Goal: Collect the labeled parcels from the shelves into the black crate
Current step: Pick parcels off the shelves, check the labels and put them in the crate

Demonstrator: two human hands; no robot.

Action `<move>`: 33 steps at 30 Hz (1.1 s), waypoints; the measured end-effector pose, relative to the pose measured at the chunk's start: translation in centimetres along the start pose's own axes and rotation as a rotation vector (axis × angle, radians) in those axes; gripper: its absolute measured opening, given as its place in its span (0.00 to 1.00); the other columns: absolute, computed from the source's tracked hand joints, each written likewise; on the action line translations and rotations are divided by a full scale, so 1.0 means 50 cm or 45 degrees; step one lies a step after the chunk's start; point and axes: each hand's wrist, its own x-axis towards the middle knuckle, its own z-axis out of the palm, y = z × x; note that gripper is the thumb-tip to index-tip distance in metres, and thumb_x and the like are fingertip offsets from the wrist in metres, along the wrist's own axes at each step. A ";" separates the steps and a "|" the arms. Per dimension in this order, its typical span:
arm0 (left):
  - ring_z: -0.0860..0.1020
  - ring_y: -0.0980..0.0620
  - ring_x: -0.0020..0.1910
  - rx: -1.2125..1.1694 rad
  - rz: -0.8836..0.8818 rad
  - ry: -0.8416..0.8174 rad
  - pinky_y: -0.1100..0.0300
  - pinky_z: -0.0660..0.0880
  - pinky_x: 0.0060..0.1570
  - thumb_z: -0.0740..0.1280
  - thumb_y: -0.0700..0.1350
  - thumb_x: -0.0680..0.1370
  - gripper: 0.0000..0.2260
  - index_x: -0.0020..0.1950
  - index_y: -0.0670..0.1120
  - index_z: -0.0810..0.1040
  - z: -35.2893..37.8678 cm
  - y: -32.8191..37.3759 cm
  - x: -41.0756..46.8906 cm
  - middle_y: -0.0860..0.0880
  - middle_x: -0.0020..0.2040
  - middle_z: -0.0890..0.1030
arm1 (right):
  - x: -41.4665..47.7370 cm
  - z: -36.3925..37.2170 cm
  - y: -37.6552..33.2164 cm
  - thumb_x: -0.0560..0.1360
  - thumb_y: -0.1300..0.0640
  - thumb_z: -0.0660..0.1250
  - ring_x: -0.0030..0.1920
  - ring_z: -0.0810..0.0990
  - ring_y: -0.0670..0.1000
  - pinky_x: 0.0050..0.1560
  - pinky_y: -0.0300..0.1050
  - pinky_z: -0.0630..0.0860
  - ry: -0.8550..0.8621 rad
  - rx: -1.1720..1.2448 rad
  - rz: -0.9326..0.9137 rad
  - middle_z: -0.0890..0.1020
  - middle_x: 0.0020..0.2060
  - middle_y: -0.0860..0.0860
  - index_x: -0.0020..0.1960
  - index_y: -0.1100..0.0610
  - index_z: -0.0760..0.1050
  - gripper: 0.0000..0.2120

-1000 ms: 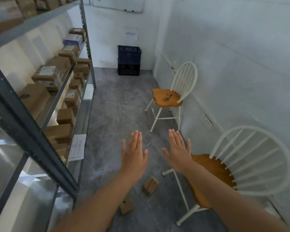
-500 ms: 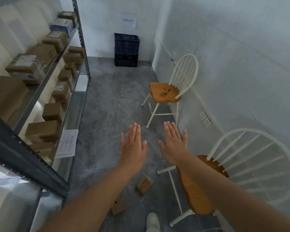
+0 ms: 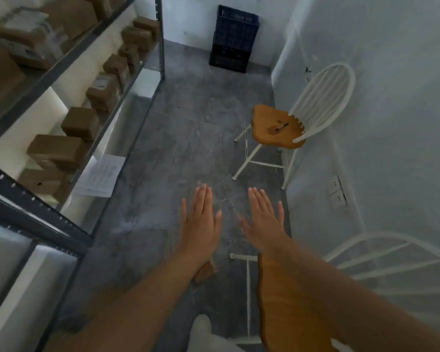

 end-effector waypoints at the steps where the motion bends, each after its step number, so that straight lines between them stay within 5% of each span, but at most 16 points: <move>1: 0.40 0.54 0.79 -0.018 -0.032 -0.006 0.49 0.34 0.76 0.49 0.51 0.85 0.27 0.81 0.45 0.44 0.023 -0.009 -0.001 0.50 0.81 0.44 | 0.010 0.016 0.012 0.83 0.44 0.51 0.78 0.33 0.45 0.75 0.58 0.30 -0.015 -0.013 0.002 0.39 0.80 0.45 0.80 0.52 0.35 0.35; 10: 0.40 0.54 0.78 -0.005 -0.232 -0.215 0.52 0.34 0.75 0.35 0.57 0.78 0.34 0.81 0.43 0.47 0.277 -0.164 -0.079 0.48 0.81 0.46 | 0.058 0.236 0.077 0.83 0.45 0.51 0.77 0.34 0.43 0.77 0.56 0.33 -0.278 -0.108 0.024 0.40 0.80 0.44 0.80 0.50 0.36 0.33; 15: 0.71 0.46 0.71 0.037 -0.483 -0.308 0.44 0.65 0.72 0.50 0.52 0.79 0.27 0.71 0.39 0.72 0.451 -0.305 -0.131 0.43 0.71 0.74 | 0.118 0.444 0.066 0.83 0.43 0.51 0.78 0.35 0.44 0.76 0.58 0.34 -0.463 -0.168 -0.009 0.39 0.79 0.44 0.80 0.51 0.36 0.34; 18: 0.59 0.47 0.78 -0.062 -0.694 -0.398 0.45 0.55 0.76 0.41 0.57 0.79 0.33 0.77 0.40 0.61 0.551 -0.367 -0.158 0.44 0.78 0.62 | 0.166 0.559 0.067 0.83 0.44 0.51 0.78 0.36 0.45 0.75 0.56 0.32 -0.545 -0.121 -0.042 0.39 0.80 0.44 0.80 0.52 0.36 0.34; 21: 0.50 0.50 0.80 -0.153 -0.798 -0.446 0.50 0.45 0.78 0.47 0.53 0.84 0.26 0.80 0.43 0.52 0.643 -0.408 -0.161 0.47 0.81 0.54 | 0.212 0.667 0.097 0.83 0.45 0.52 0.79 0.37 0.47 0.76 0.57 0.33 -0.609 -0.109 -0.001 0.40 0.80 0.46 0.81 0.52 0.38 0.33; 33: 0.61 0.44 0.77 -0.698 -1.182 -0.450 0.53 0.57 0.74 0.55 0.48 0.85 0.24 0.79 0.40 0.57 1.057 -0.625 -0.068 0.41 0.78 0.62 | 0.394 1.112 0.279 0.83 0.47 0.56 0.79 0.55 0.54 0.78 0.56 0.51 -0.733 0.163 0.323 0.55 0.79 0.55 0.81 0.55 0.48 0.31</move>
